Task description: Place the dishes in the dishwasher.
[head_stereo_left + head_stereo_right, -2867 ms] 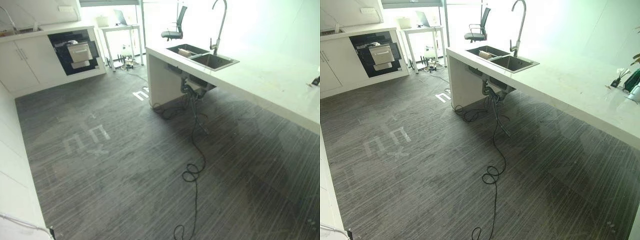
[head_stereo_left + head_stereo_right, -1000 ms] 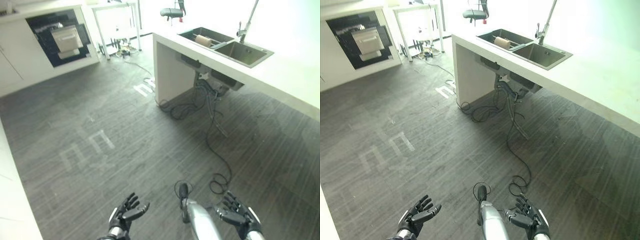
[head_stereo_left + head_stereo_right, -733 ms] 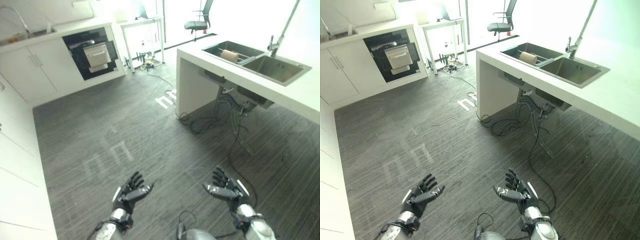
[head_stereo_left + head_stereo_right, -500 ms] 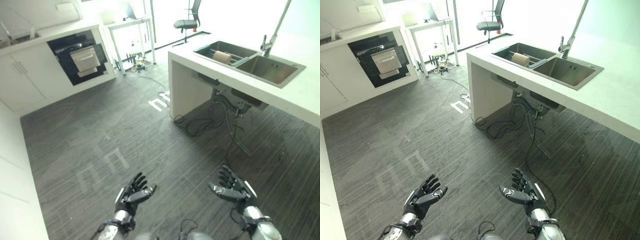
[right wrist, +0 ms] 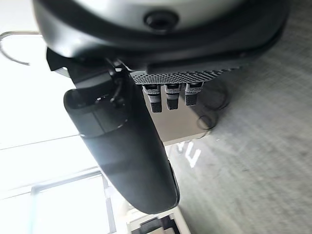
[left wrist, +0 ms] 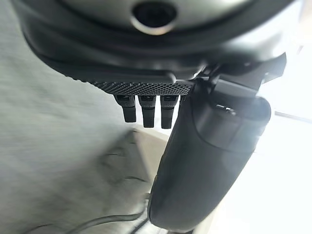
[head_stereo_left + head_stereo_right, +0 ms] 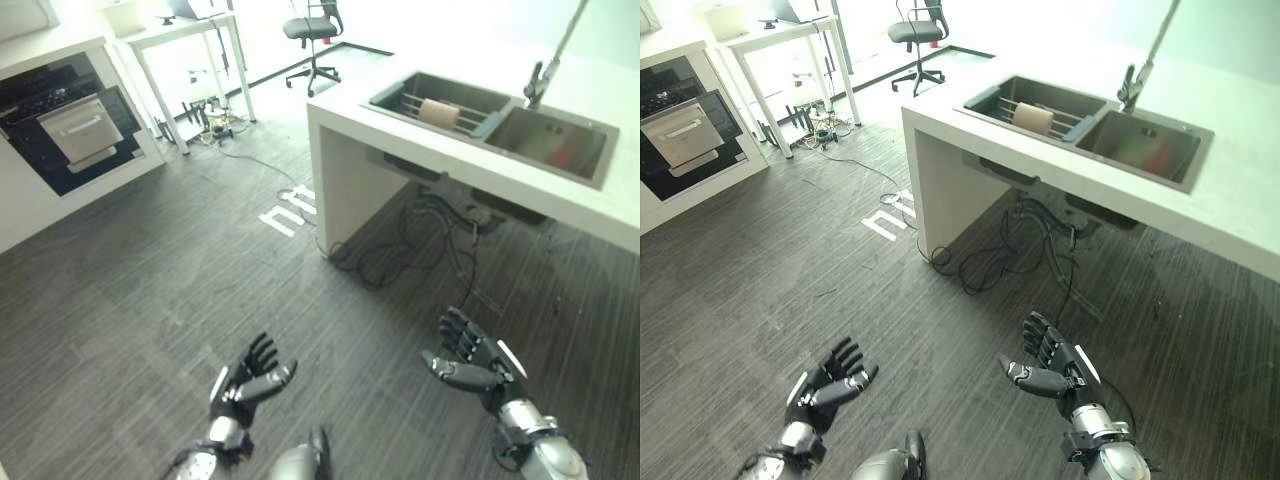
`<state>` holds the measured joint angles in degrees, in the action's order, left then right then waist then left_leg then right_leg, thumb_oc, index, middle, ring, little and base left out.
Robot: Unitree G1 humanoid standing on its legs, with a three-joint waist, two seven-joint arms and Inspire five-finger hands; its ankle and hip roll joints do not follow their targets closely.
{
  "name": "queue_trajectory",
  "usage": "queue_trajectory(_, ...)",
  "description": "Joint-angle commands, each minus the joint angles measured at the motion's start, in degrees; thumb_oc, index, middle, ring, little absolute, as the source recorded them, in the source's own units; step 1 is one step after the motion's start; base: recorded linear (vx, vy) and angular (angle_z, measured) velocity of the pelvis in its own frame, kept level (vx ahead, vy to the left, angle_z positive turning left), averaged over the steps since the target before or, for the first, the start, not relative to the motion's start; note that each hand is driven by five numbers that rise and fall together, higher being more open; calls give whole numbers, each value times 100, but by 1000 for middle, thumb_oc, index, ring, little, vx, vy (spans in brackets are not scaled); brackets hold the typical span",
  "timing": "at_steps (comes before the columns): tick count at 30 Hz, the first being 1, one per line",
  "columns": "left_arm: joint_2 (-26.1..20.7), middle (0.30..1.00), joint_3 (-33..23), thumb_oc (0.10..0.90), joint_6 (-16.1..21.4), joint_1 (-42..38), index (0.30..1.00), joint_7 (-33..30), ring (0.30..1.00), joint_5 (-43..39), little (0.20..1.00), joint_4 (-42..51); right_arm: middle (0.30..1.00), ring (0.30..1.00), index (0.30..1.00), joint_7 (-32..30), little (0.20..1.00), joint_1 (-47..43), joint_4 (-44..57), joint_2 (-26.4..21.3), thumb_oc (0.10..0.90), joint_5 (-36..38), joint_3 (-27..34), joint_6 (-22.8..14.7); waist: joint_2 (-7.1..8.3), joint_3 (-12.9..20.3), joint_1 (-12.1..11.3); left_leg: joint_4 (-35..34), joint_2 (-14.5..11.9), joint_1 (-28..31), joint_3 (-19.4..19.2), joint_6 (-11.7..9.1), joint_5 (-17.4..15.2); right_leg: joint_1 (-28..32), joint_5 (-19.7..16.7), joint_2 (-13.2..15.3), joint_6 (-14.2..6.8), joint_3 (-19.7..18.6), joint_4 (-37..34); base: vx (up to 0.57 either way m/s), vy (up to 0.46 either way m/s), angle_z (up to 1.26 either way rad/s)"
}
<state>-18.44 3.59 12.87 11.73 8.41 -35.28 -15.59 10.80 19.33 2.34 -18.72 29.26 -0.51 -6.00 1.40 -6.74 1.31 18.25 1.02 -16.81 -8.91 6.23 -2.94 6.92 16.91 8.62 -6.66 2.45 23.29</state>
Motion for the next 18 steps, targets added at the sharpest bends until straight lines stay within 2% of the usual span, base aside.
queue_trajectory(1, -197, 900, 109, 800, 533, 189, 900, 324, 900, 258, 900, 767, 900, 900, 900, -45, 900, -337, 317, -109, 800, -118, 149, -543, -215, 408, -105, -106, -239, 8, 492, -427, -306, -743, -1431, -604, -149, 346, 354, 262, 212, 2)
queue_trajectory(2, -207, 900, 124, 800, 551, 193, 900, 329, 900, 304, 900, 830, 900, 900, 900, -75, 900, -344, 373, -66, 800, -141, 122, -525, -294, 408, -130, -106, -204, 73, 566, -354, -385, -960, -1656, -656, -156, 384, 1232, 197, 181, -3)
queue_trajectory(3, -210, 900, 131, 800, 554, 198, 900, 312, 900, 324, 900, 868, 900, 900, 900, -92, 900, -344, 403, -52, 800, -158, 106, -516, -304, 399, -148, -106, -171, 104, 581, -329, -406, -1107, -1686, -625, -145, 394, 1600, 237, 234, 5)
queue_trajectory(4, -221, 900, 150, 800, 574, 223, 900, 264, 900, 416, 900, 1010, 900, 900, 900, -144, 900, -364, 475, -34, 800, -202, 20, -506, -362, 360, -191, -106, -129, 203, 621, -267, -481, -1518, -1745, -546, -77, 484, 2420, 222, 207, 1)
queue_trajectory(5, -244, 900, 183, 800, 605, 207, 900, 110, 900, 467, 900, 1133, 900, 900, 900, -191, 900, -457, 465, -38, 800, -238, -102, -519, -386, 296, -214, -106, -130, 302, 594, -236, -539, -1889, -1686, -410, 12, 668, 2553, 312, 184, -40)
queue_trajectory(6, -300, 900, 170, 800, 572, 167, 900, 6, 900, 455, 900, 1246, 900, 900, 900, -234, 900, -532, 462, -67, 800, -252, -158, -506, -331, 234, -217, -106, -81, 398, 547, -261, -556, -1960, -1489, -340, 44, 861, 2117, 321, 51, -72)
queue_trajectory(7, -345, 900, 94, 800, 490, 123, 900, -17, 900, 396, 900, 1346, 900, 900, 900, -215, 900, -547, 508, -120, 800, -229, -133, -490, -329, 222, -201, -106, -107, 426, 524, -307, -547, -1948, -1468, -398, 57, 1076, 1391, 313, -65, -81)
queue_trajectory(9, -393, 900, 5, 800, 436, 73, 900, 3, 900, 383, 900, 1434, 900, 900, 900, -109, 900, -501, 590, -202, 800, -179, -7, -492, -248, 143, -118, -106, -87, 582, 451, -352, -629, -1887, -1599, -337, 48, 1325, 304, 348, -175, -40)
queue_trajectory(10, -427, 900, -65, 800, 448, 93, 900, -13, 900, 435, 900, 1510, 900, 900, 900, -12, 900, -435, 635, -273, 800, -64, 84, -549, -149, 92, -5, -106, -64, 779, 370, -392, -767, -1974, -1906, -173, 12, 1483, -610, 398, -240, 10)
queue_trajectory(11, -432, 900, -73, 800, 482, 107, 900, -90, 900, 512, 900, 1554, 900, 900, 900, 38, 900, -413, 658, -311, 800, 10, 131, -598, -81, 44, 73, -106, -27, 923, 312, -393, -882, -2247, -1992, 19, -38, 1484, -610, 503, -320, 6)
queue_trajectory(12, -441, 900, -77, 800, 521, 63, 900, -303, 900, 663, 900, 1644, 900, 900, 900, 87, 900, -427, 742, -344, 800, 63, 205, -626, -12, -7, 204, -106, 36, 1200, 282, -361, -1164, -2844, -2223, 337, -165, 1368, -610, 424, -273, -9)
queue_trajectory(14, -441, 900, -123, 800, 511, 44, 900, -450, 900, 748, 900, 1763, 900, 900, 900, 111, 900, -464, 831, -322, 800, 30, 219, -661, -11, -21, 230, -106, 11, 1352, 223, -327, -1325, -2973, -2404, 527, -200, 1456, -610, 368, -236, -35)
queue_trajectory(15, -438, 900, -153, 800, 560, 33, 900, -479, 900, 816, 900, 1832, 900, 900, 900, 75, 900, -495, 899, -301, 800, -38, 197, -689, 36, -8, 235, -106, 38, 1437, 210, -333, -1424, -2952, -2258, 548, -208, 1397, -610, 525, -389, -20)
queue_trajectory(16, -449, 900, -157, 800, 614, 8, 900, -478, 900, 822, 900, 1968, 900, 900, 900, -57, 900, -536, 1038, -355, 800, -185, 200, -719, 117, 100, 223, -106, 62, 1613, 195, -388, -1516, -2743, -2040, 402, -238, 1266, -610, 698, -576, -42)
queue_trajectory(17, -439, 900, -167, 800, 567, -85, 900, -413, 900, 714, 900, 2128, 900, 900, 900, -170, 900, -664, 1083, -448, 800, -144, 212, -722, 205, 311, 254, -106, 40, 1759, 120, -478, -1519, -2623, -1843, 334, -194, 1278, -610, 583, -489, -18)
queue_trajectory(18, -436, 900, -167, 800, 571, -93, 900, -404, 900, 699, 900, 2146, 900, 900, 900, -180, 900, -683, 1089, -464, 800, -140, 219, -727, 205, 330, 255, -106, 25, 1789, 107, -495, -1524, -2604, -1821, 318, -181, 1281, -610, 386, -341, -13)
